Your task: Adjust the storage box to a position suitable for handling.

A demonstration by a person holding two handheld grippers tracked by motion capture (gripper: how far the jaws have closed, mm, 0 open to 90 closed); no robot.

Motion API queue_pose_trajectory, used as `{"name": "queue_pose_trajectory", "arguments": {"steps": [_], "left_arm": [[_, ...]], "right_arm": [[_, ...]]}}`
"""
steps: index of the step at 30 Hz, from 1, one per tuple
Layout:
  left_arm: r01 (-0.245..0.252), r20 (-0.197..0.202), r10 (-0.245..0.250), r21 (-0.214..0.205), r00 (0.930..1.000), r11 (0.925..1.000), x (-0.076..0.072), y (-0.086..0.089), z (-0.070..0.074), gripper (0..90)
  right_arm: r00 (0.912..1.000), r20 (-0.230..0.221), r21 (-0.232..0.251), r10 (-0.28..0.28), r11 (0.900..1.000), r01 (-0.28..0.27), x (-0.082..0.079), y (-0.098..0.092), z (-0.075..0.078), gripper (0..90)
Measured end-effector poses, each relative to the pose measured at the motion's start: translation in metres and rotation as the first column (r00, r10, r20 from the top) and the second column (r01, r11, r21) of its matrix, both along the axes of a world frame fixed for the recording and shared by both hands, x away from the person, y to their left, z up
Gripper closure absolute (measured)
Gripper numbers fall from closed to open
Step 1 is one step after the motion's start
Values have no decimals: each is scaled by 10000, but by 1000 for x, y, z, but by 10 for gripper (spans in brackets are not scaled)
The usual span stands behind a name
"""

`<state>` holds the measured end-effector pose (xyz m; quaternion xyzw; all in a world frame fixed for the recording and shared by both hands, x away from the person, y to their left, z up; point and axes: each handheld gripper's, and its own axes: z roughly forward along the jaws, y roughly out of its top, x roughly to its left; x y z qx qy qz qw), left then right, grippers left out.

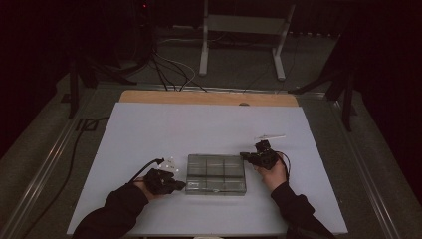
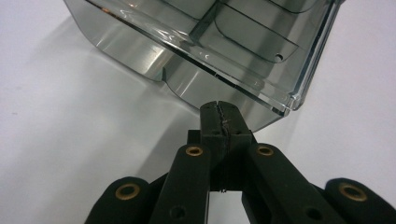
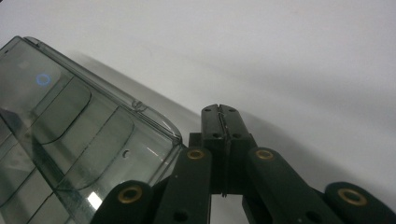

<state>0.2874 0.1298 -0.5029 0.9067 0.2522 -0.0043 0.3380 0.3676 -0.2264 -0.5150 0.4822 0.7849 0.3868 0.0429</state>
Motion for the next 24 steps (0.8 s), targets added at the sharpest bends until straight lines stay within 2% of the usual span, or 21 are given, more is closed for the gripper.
{"name": "queue_pose_trajectory", "arguments": {"steps": [7,24], "left_arm": [[99,-36,-100,-156,9999,9998,-8,1,-1,900],[553,-22,-554,-135,9985,9984,-30,-7,-1,900]], "right_arm": [[10000,-17,44,-21,10000,21,-10,-2,0,900],[9998,-185,259,-56,9996,61,-35,-11,0,900]]}}
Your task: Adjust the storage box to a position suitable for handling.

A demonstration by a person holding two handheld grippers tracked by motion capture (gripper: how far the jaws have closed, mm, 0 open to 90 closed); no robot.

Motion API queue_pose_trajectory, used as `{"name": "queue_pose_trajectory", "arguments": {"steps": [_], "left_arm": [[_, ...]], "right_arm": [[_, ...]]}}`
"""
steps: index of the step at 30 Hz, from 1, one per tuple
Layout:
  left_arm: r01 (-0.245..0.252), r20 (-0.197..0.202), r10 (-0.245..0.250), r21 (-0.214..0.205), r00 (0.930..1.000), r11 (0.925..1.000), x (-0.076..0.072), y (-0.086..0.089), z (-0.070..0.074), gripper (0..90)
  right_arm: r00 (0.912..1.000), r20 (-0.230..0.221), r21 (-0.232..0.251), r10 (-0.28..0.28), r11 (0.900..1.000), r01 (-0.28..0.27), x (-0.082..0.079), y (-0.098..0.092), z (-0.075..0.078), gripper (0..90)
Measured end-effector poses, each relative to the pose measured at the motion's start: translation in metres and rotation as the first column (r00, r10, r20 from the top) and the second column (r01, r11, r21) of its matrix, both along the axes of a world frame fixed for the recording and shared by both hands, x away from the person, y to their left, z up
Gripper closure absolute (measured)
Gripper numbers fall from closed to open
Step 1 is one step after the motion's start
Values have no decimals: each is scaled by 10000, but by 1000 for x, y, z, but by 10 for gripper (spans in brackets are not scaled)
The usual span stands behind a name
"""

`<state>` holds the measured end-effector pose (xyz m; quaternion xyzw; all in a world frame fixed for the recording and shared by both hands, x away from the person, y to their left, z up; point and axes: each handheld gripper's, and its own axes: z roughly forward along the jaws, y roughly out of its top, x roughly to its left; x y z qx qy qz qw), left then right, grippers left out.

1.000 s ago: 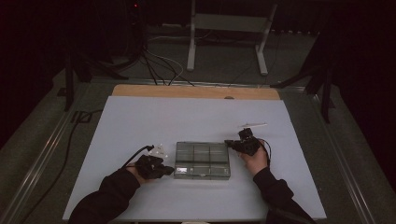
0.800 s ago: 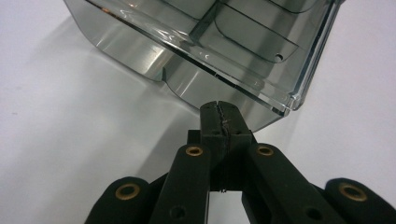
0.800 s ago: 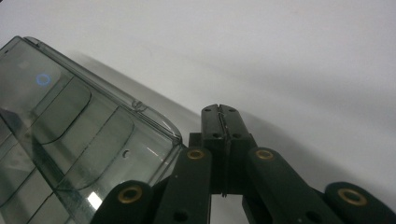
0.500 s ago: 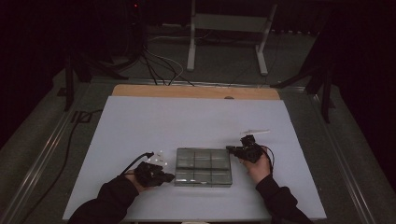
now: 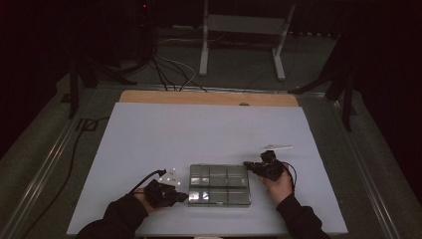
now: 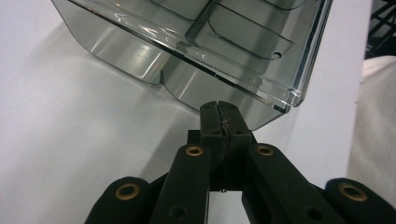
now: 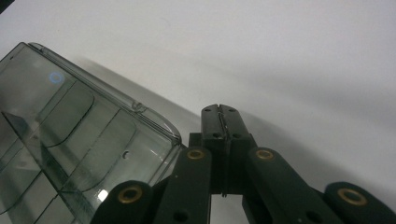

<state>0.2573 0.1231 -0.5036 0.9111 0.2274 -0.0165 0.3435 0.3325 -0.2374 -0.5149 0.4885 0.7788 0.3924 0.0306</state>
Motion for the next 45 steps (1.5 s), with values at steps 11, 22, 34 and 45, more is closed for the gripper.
{"name": "queue_pose_trajectory", "arguments": {"steps": [11,22,34,45], "left_arm": [[206,-69,-205,11,9998,9998,-9,-4,-2,900],[505,-198,-506,-62,9985,9987,-15,-8,-1,900],[638,-308,-641,-108,9975,9979,-16,-11,-4,900],[57,-89,-61,-502,9999,9987,-7,6,10,887]], "right_arm": [[10000,-52,39,-58,10000,58,-9,-4,1,900],[9999,-110,52,-82,10000,82,-20,-9,1,900],[9998,-187,162,-100,9998,103,-26,-12,2,900],[9988,487,47,-108,9999,106,-19,-18,15,869]]}}
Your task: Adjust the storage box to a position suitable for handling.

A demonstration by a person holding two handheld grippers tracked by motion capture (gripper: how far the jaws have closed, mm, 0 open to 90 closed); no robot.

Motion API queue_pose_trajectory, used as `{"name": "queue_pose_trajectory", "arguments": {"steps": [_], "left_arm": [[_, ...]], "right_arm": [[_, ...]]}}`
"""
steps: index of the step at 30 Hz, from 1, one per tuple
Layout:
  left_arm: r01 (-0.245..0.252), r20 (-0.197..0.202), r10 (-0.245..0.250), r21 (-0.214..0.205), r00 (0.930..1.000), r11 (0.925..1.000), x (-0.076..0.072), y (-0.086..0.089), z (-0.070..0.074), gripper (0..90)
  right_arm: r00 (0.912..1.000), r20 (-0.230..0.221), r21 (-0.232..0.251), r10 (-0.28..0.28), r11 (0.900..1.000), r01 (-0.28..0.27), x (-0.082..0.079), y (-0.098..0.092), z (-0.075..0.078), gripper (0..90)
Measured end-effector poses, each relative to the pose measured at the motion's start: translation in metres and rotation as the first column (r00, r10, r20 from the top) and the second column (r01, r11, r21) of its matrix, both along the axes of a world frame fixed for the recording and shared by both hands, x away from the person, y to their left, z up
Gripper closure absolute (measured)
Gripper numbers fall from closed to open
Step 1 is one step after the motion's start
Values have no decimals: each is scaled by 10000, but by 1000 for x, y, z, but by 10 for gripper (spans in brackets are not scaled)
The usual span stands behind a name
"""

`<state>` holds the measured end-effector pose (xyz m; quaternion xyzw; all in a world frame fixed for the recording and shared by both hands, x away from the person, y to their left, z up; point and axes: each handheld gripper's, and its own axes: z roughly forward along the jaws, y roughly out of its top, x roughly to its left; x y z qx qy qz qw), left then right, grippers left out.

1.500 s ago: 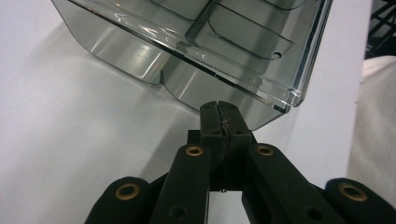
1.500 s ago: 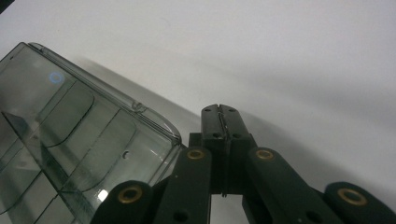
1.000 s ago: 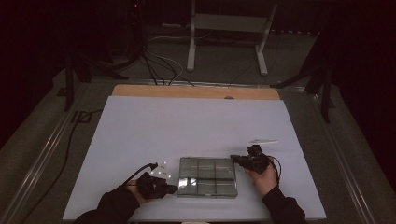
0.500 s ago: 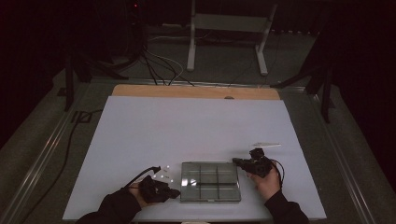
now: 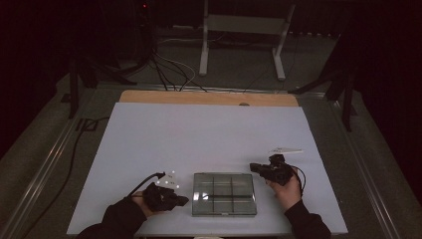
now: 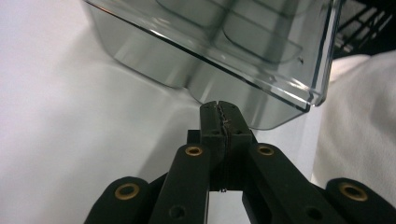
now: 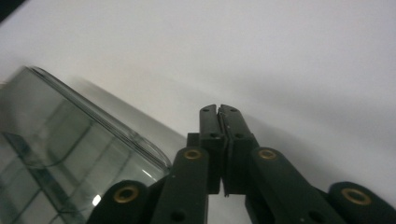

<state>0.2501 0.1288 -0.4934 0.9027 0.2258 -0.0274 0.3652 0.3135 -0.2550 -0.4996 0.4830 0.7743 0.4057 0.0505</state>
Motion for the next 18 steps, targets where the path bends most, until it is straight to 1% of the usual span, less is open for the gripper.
{"name": "queue_pose_trajectory", "arguments": {"steps": [1,3,6,7,8,9,11,12,13,15,16,17,18], "left_arm": [[-17,-36,16,-130,10000,9999,1,3,4,875],[-10,55,12,-409,10000,9992,4,8,11,873],[-2,67,8,-827,10000,9966,7,14,22,819],[22,58,-17,-971,10000,9953,8,15,25,787],[22,58,-17,-971,10000,9953,8,15,25,756],[66,113,-54,-1074,9999,9942,10,18,30,722],[14,251,16,-1184,9997,9930,11,19,33,667],[41,322,0,-1266,9995,9920,12,21,35,654],[7,381,43,-1316,9993,9913,13,21,36,634],[-40,506,110,-1366,9987,9906,13,21,38,565],[-157,536,232,-1364,9983,9905,13,20,39,539],[-335,616,411,-1203,9973,9922,12,19,39,497],[-480,774,560,-1018,9954,9936,12,17,39,428]], "right_arm": [[10000,48,104,6,9999,-6,0,-1,3,831],[9998,166,214,145,9997,-148,-1,-3,8,799],[9984,432,449,357,9983,-376,-4,-5,16,712],[9978,521,505,419,9977,-445,-5,-6,19,676],[9978,521,505,419,9977,-445,-5,-6,19,676],[9952,751,643,635,9956,-684,-8,-7,24,594],[9932,893,588,751,9950,-805,-12,-8,28,547],[9925,895,568,831,9945,-884,-14,-8,29,512],[9910,935,565,956,9933,-1011,-17,-7,31,461],[9883,1069,590,1092,9915,-1159,-23,-7,35,377],[9869,1132,604,1146,9907,-1219,-25,-7,36,334],[9850,1257,616,1183,9900,-1267,-28,-7,38,288],[9820,1447,641,1211,9892,-1315,-31,-8,39,251]]}}
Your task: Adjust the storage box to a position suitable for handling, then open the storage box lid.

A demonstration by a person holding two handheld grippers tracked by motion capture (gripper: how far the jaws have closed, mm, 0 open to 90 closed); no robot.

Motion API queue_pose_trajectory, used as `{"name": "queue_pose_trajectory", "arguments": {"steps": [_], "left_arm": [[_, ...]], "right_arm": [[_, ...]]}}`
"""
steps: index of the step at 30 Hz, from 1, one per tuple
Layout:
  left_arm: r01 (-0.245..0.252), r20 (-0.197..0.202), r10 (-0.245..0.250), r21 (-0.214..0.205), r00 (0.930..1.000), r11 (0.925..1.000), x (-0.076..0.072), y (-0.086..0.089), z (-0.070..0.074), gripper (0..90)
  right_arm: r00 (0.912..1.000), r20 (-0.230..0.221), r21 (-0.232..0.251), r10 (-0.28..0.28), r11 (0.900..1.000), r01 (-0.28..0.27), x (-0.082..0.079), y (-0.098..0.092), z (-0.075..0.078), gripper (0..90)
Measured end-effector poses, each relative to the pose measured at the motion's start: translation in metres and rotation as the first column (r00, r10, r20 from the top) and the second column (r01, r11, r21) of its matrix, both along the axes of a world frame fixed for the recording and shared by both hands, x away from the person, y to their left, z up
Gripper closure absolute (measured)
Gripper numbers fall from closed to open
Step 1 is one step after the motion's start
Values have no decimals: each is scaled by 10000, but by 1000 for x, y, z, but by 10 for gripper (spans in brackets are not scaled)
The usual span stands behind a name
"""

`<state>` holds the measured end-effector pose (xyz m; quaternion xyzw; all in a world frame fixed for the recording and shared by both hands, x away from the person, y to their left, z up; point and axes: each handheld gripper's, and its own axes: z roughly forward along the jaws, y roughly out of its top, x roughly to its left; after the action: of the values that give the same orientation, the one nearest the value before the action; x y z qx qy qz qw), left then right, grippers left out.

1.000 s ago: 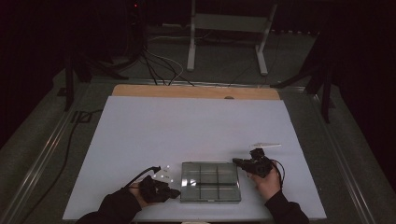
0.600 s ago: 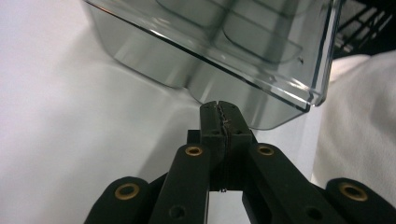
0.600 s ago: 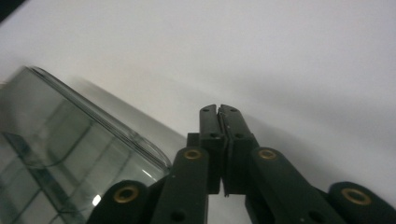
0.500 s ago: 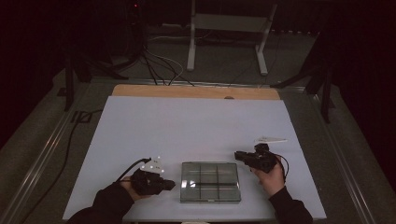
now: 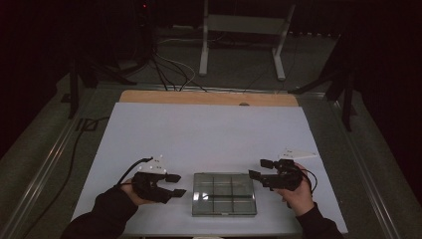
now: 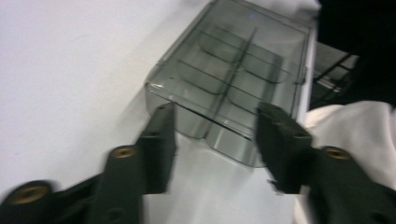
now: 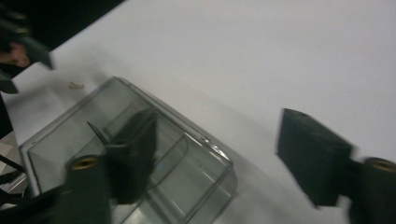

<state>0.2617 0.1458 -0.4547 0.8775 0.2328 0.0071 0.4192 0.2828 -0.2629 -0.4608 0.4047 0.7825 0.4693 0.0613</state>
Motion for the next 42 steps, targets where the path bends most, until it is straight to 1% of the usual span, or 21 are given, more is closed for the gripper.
{"name": "queue_pose_trajectory", "arguments": {"steps": [2,4,5,6,7,9,11,14,16,17,19,22,24,25,29,30,32,35,37,40,42], "left_arm": [[-29,81,28,78,10000,10000,-1,-1,-1,355],[114,105,-115,35,9999,9999,-2,-3,-1,286],[195,135,-195,5,9997,9998,-3,-3,-1,253],[450,152,-449,-71,9989,9990,-4,-3,-1,233],[689,134,-687,-173,9975,9975,-5,-3,-1,175],[771,197,-766,-246,9969,9967,-7,-4,0,146],[889,243,-884,-171,9958,9959,-8,-5,0,102],[1114,282,-1106,-280,9935,9934,-8,-6,0,19],[1184,355,-1175,-239,9924,9927,-9,-6,0,18],[1241,332,-1234,-212,9918,9920,-9,-6,-1,18],[1363,350,-1357,-140,9901,9906,-11,-7,-2,19],[1522,328,-1518,-82,9879,9883,-12,-7,-4,19],[1591,221,-1591,7,9870,9873,-12,-7,-8,19],[1657,163,-1658,43,9860,9862,-12,-7,-10,19],[1715,5,-1716,362,9852,9845,-15,-9,-17,19],[1742,-61,-1741,340,9847,9841,-15,-9,-18,19],[1715,-120,-1711,384,9852,9844,-16,-9,-20,19],[1751,-271,-1741,369,9844,9839,-16,-9,-22,19],[1799,-381,-1785,366,9832,9830,-15,-10,-24,19],[1925,-446,-1904,498,9807,9800,-16,-12,-26,19],[1937,-467,-1914,505,9804,9798,-17,-12,-27,19]], "right_arm": [[9996,163,175,232,9996,-235,-3,-2,1,182],[9970,168,667,759,9948,-769,-6,-7,1,139],[9954,190,748,934,9927,-946,-8,-8,1,134],[9953,250,678,939,9931,-954,-10,-8,1,133],[9947,319,590,978,9933,-995,-12,-9,2,107],[9927,360,657,1155,9909,-1176,-16,-11,2,34],[9920,393,837,1199,9889,-1229,-20,-15,3,26],[9916,572,723,1160,9901,-1200,-27,-18,4,1],[9889,838,586,1224,9901,-1275,-33,-20,2,0],[9838,972,594,1508,9858,-1569,-37,-22,0,0],[9760,1384,307,1683,9842,-1741,-42,-23,-6,0],[9715,1300,210,1981,9791,-2025,-46,-24,-11,0],[9651,1136,152,2358,9709,-2390,-50,-25,-15,63],[9629,1056,29,2483,9682,-2500,-51,-25,-16,62],[9611,1465,-451,2343,9721,-2301,-60,-26,-20,66],[9594,1471,-416,2405,9706,-2369,-60,-27,-21,74],[9561,1412,-382,2567,9665,-2538,-61,-27,-22,76],[9569,532,-170,2855,9584,-2850,-58,-27,-26,76],[9532,313,-123,3007,9537,-3005,-58,-26,-29,77],[9479,380,-132,3164,9486,-3162,-58,-27,-30,75],[9513,279,-148,3069,9517,-3066,-58,-28,-30,31]]}}
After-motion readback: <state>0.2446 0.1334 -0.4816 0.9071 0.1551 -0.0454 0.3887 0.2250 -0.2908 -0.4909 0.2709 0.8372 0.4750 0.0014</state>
